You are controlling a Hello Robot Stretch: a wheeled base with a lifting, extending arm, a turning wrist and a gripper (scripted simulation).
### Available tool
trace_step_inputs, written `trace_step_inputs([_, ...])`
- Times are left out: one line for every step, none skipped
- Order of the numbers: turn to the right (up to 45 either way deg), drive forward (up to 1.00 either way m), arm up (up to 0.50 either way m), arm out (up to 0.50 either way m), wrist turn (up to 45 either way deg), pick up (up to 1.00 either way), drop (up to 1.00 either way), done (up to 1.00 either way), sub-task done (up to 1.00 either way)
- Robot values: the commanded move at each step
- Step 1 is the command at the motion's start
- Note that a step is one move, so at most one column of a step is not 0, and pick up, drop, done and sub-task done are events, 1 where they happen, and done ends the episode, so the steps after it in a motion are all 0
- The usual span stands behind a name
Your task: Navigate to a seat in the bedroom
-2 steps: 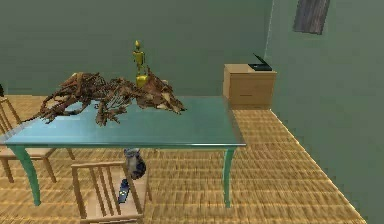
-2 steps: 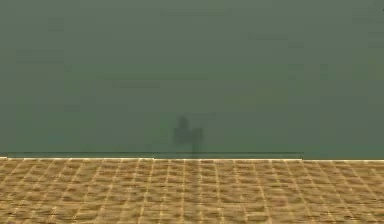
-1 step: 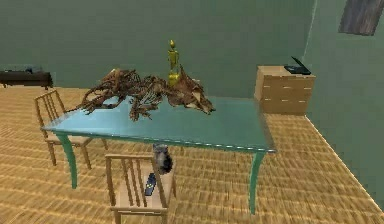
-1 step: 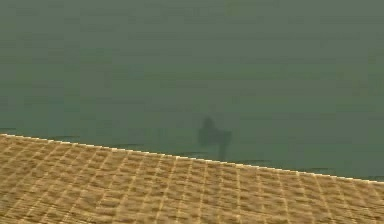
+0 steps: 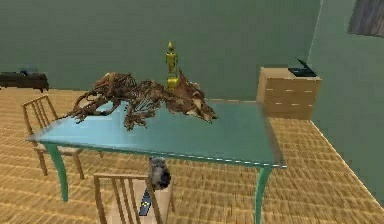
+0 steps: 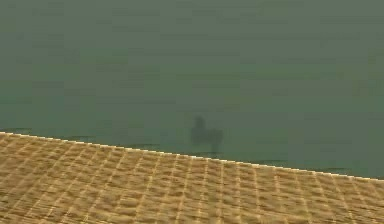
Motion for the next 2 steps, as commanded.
trace_step_inputs([-18.0,0.0,0.0,0.0,0.0,0.0,0.0,0.0,0.0])
trace_step_inputs([0.0,0.0,0.0,0.0,0.0,0.0,0.0,1.0,0.0])
